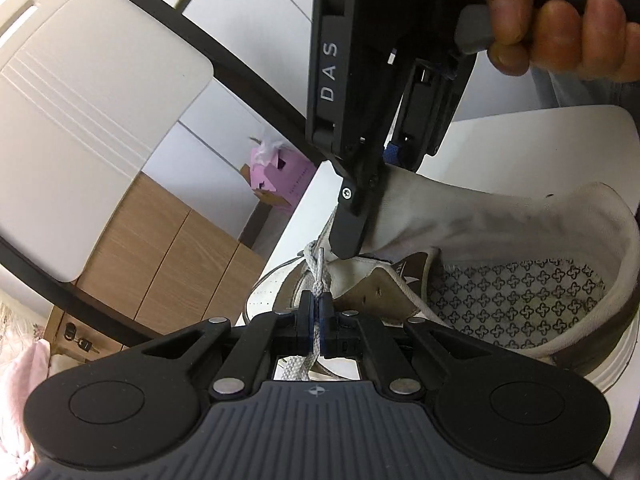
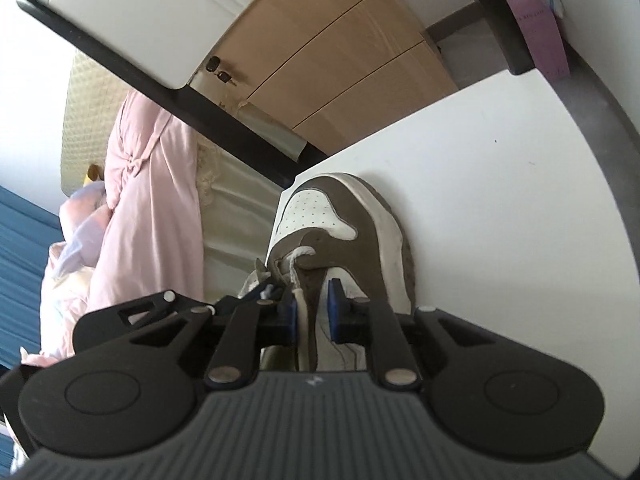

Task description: Lace up shoes with both hands

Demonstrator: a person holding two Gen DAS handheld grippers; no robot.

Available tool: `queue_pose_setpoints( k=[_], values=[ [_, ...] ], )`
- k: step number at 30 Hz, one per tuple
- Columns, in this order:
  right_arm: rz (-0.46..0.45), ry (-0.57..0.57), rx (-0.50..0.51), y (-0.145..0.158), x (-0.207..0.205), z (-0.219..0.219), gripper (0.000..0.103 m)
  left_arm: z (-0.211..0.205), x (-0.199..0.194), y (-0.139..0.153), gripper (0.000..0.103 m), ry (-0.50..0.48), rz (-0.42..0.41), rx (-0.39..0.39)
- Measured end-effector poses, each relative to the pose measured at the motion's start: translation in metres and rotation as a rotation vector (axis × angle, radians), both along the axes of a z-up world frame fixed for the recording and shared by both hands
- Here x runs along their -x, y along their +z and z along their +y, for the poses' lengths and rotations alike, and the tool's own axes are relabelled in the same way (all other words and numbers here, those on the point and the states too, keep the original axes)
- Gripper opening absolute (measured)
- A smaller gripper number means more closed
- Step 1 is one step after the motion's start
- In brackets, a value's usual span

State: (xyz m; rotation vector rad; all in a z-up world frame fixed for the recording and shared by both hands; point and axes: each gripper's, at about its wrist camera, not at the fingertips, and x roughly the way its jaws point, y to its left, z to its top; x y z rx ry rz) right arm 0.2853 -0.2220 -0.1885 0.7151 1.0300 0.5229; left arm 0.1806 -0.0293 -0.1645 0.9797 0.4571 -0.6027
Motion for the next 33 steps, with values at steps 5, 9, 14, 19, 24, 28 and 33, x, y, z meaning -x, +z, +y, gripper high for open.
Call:
queue_pose_setpoints(
  k=[5, 9, 14, 19, 24, 28, 33],
  values=[
    [-0.004, 0.003, 0.002, 0.0, -0.001, 0.002, 0.016, -0.005, 0.001, 0.003, 0.002, 0.029, -0.006, 0.001],
    [-0.026, -0.034, -0.041, 0.005, -0.001, -0.004, 0.02, 0.0, 0.001, 0.012, 0.003, 0.078, -0.014, 0.086],
    [-0.15, -0.038, -0.189, 0.024, 0.0, -0.008, 0.017, 0.005, 0.002, 0.029, 0.003, 0.123, -0.024, 0.191],
    [-0.147, -0.003, -0.18, 0.024, -0.003, 0.001, 0.017, 0.007, 0.002, 0.042, 0.003, 0.143, -0.025, 0.244],
    [-0.134, -0.023, -0.183, 0.021, -0.004, -0.004, 0.012, 0.011, 0.006, 0.035, 0.003, 0.135, -0.03, 0.238],
    [-0.118, -0.016, -0.186, 0.018, -0.005, -0.002, 0.007, 0.011, 0.011, 0.036, 0.003, 0.132, -0.03, 0.237],
    [-0.123, -0.01, -0.172, 0.018, -0.008, 0.002, 0.002, 0.012, 0.014, 0.037, 0.004, 0.128, -0.044, 0.234]
  ],
)
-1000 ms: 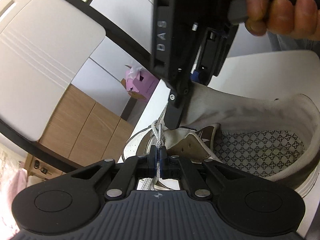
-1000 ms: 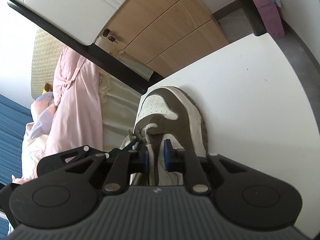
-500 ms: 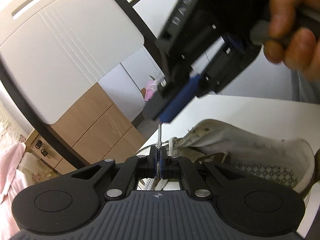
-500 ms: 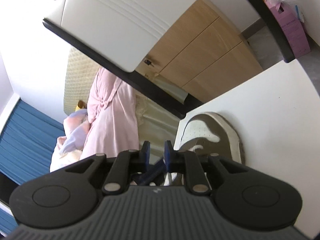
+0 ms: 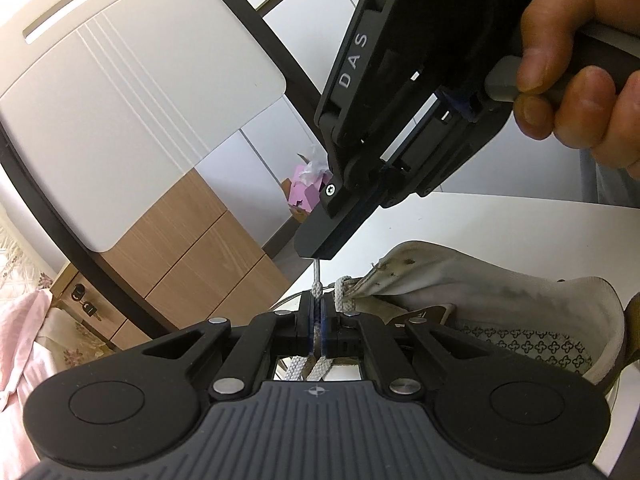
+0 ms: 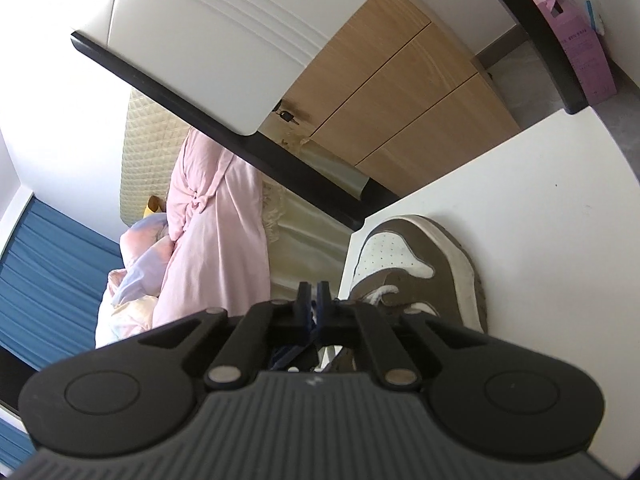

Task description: Lace up shoes with both hands

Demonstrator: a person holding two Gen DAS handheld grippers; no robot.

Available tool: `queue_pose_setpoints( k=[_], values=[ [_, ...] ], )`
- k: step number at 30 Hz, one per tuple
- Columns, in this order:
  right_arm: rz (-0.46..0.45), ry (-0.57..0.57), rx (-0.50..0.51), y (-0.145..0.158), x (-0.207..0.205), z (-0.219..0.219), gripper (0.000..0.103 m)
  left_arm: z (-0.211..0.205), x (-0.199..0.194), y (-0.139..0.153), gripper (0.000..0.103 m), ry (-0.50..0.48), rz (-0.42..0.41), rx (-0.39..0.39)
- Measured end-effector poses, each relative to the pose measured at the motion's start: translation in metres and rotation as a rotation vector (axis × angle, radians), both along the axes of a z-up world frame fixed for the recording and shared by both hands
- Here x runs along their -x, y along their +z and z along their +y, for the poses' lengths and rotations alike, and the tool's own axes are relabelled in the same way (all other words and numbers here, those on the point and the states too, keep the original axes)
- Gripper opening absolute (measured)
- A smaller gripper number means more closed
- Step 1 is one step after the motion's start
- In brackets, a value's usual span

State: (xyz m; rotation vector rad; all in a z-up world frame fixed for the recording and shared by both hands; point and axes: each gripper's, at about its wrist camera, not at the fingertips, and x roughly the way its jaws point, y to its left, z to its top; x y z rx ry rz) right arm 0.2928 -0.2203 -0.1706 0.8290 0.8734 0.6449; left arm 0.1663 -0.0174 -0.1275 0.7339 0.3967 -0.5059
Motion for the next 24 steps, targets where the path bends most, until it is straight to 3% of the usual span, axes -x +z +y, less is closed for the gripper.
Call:
queue_pose_setpoints(
  k=[4, 9, 24],
  values=[
    [0.004, -0.016, 0.0, -0.001, -0.001, 0.0, 0.002, -0.003, -0.008, -0.016, 0.005, -0.006, 0.003, 0.009],
    [0.01, -0.032, 0.012, -0.002, -0.002, 0.0, 0.002, 0.0, -0.009, -0.015, 0.01, -0.005, -0.003, 0.011],
    [0.02, -0.008, 0.019, -0.005, -0.004, 0.005, 0.003, 0.001, -0.007, -0.012, 0.01, -0.011, -0.018, 0.004]
  ],
)
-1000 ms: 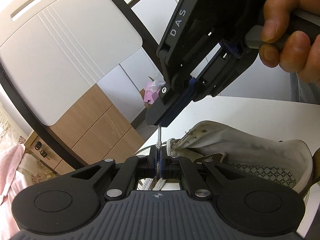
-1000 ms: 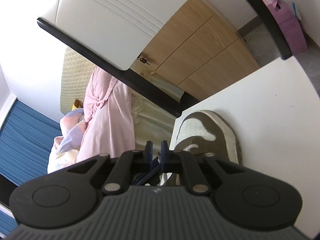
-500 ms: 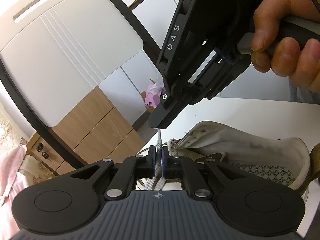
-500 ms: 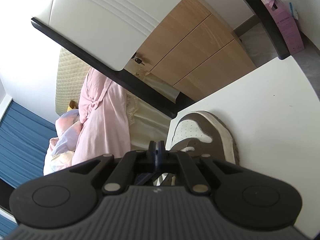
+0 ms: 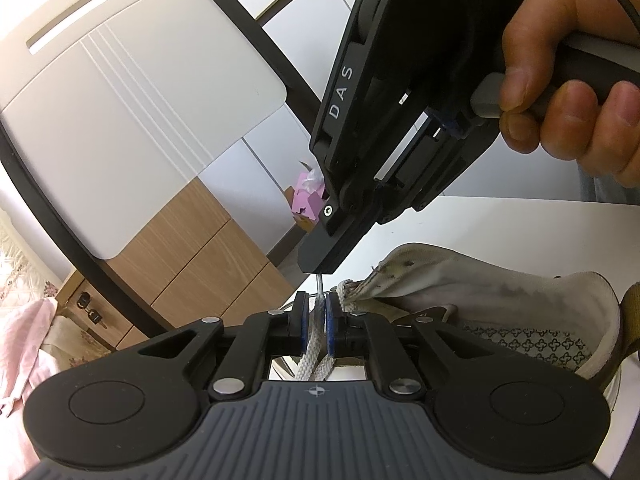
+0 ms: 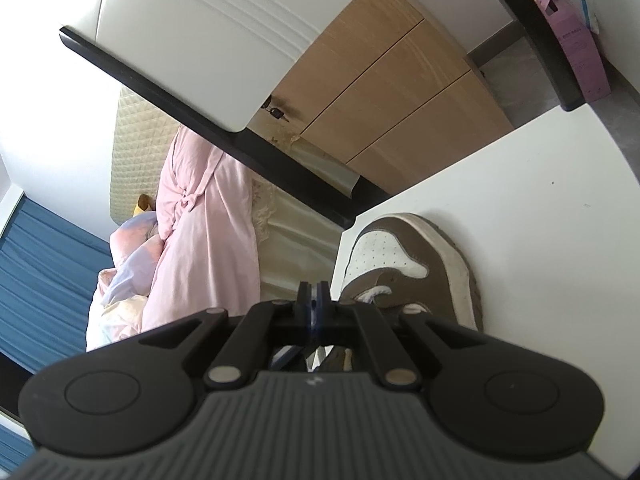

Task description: Lace up shoes with both hands

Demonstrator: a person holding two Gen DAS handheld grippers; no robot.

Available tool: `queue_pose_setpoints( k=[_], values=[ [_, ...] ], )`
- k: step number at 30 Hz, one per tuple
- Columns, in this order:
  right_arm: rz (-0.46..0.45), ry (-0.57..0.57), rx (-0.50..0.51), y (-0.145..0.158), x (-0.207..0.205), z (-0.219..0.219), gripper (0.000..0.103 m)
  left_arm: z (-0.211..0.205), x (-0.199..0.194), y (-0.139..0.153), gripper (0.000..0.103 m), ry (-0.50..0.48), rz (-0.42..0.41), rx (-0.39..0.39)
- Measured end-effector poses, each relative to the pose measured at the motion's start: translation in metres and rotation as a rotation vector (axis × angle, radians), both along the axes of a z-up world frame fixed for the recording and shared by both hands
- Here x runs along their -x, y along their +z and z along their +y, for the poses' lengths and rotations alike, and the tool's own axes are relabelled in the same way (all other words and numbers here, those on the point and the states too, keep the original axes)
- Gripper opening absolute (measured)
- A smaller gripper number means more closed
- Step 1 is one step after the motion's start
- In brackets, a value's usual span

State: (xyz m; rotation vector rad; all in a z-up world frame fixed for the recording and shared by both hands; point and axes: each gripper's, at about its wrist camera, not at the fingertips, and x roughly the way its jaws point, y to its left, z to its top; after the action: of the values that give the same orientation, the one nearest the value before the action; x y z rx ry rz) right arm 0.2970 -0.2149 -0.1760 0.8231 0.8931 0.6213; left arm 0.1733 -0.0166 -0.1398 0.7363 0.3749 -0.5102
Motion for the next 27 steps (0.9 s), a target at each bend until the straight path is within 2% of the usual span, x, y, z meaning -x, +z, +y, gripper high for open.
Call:
queue_pose_setpoints(
  k=[2, 4, 5, 6, 11, 13, 16, 19, 20, 25, 27],
  values=[
    [0.005, -0.004, 0.001, -0.001, -0.001, 0.0, 0.003, 0.001, 0.0, 0.001, 0.013, 0.002, -0.001, 0.0],
    [0.007, -0.014, 0.003, -0.001, -0.001, -0.001, 0.003, 0.002, 0.0, 0.002, 0.028, 0.013, -0.016, -0.001],
    [0.007, -0.02, 0.002, -0.001, -0.001, -0.001, 0.003, 0.003, 0.0, 0.002, 0.04, 0.019, -0.028, 0.0],
    [0.007, -0.022, -0.004, -0.001, -0.002, -0.002, 0.003, 0.006, 0.0, 0.004, 0.048, 0.021, -0.039, 0.008],
    [0.003, -0.021, -0.031, 0.0, -0.003, -0.001, 0.003, 0.021, -0.001, 0.013, 0.049, 0.007, -0.016, 0.094],
    [0.001, -0.015, -0.038, 0.001, -0.003, 0.0, 0.003, 0.023, -0.001, 0.015, 0.047, 0.001, -0.007, 0.114],
    [0.005, 0.001, -0.049, 0.001, -0.004, 0.004, 0.003, 0.024, -0.002, 0.016, 0.038, -0.009, 0.012, 0.129],
    [0.008, 0.015, -0.055, 0.0, -0.004, 0.006, 0.003, 0.026, -0.005, 0.017, 0.017, -0.008, 0.031, 0.142],
    [0.009, 0.015, -0.057, 0.0, -0.004, 0.006, 0.003, 0.027, -0.007, 0.019, 0.005, -0.003, 0.041, 0.153],
    [0.014, 0.014, -0.074, 0.0, -0.004, 0.005, 0.003, 0.032, -0.015, 0.024, 0.004, 0.009, 0.085, 0.208],
    [0.006, 0.016, -0.059, 0.002, -0.004, 0.005, 0.007, 0.031, -0.016, 0.025, 0.004, 0.009, 0.089, 0.199]
  ],
)
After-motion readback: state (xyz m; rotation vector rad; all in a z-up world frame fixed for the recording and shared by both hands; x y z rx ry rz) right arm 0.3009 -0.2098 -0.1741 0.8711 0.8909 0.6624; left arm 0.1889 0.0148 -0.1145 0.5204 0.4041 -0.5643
